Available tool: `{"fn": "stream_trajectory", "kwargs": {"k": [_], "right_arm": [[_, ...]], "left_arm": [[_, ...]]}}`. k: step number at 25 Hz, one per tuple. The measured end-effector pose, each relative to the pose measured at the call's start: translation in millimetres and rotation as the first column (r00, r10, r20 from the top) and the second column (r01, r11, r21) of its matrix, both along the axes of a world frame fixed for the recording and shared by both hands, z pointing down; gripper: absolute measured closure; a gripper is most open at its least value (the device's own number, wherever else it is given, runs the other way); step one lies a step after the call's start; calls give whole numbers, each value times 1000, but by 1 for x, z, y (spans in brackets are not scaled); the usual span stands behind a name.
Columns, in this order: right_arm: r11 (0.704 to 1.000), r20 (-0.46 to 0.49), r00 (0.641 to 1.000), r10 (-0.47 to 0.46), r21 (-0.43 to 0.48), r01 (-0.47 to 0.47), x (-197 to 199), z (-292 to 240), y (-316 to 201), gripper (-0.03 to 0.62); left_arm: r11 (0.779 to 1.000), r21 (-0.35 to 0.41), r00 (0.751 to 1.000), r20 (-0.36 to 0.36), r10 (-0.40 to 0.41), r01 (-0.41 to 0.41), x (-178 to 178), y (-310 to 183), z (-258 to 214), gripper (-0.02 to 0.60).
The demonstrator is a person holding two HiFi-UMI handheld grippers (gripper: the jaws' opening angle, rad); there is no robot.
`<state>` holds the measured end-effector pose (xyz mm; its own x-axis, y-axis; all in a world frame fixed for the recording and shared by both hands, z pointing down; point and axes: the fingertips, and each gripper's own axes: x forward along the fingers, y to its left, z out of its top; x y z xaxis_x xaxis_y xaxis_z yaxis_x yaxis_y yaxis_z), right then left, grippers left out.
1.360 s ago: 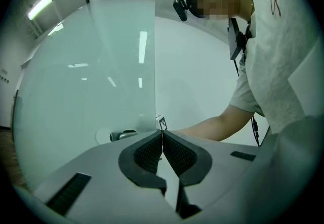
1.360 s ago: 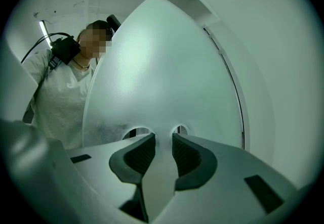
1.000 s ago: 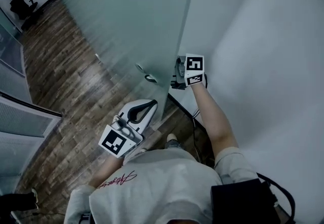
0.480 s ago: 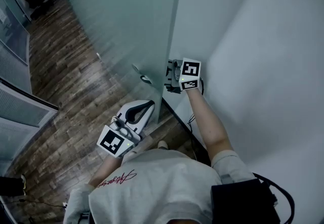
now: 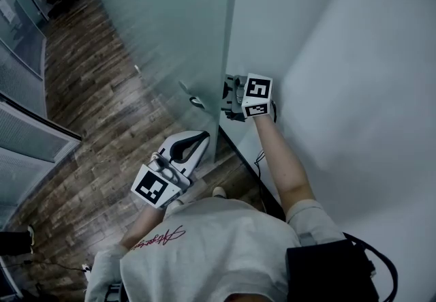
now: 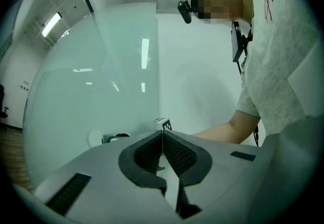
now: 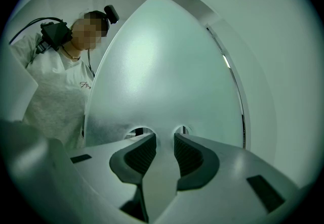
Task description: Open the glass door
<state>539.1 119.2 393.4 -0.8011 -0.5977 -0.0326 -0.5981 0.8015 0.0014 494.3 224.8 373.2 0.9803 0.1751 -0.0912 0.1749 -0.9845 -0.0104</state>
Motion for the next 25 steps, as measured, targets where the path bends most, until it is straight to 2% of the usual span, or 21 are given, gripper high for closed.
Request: {"fn": "stream_trajectory", "kwargs": {"k": [5,7,10,11,13,17,19,23,25], "right_arm": [[1000,-21,1000,-18,-11,18,12,4,5,484],[999,-36,999,31,-8,-31,16,5,4,485],[985,-37,984,172,12,-171,34,12,10,485],[974,-20,974,226,21,-226,41,13,15,487],[941,31,942,334,42,-335,51,12,31,551],[851,74,853,517,66,-522,46,13,76,566],[814,69,818,572,74,-576,37,12,94,574],[763,83,771,631,112,-637,14,2,121,577],[723,101,734,671,127,-679,6,-8,129,577]], "left_arm": [[1000,0,1000,20,-23,23,-4,-5,7,565],[999,-2,999,26,-32,32,-8,-12,9,565],[1000,-8,999,27,-29,29,-10,-21,13,565],[1000,-8,999,27,-22,23,-9,-23,14,565],[1000,-11,1000,23,-3,3,-8,-26,15,565],[998,-24,998,7,56,-56,-8,-26,15,565],[996,-25,996,-1,89,-89,-9,-26,14,565],[987,-28,988,-2,156,-156,-15,-26,17,565],[982,-32,982,0,186,-186,-17,-24,18,565]]}}
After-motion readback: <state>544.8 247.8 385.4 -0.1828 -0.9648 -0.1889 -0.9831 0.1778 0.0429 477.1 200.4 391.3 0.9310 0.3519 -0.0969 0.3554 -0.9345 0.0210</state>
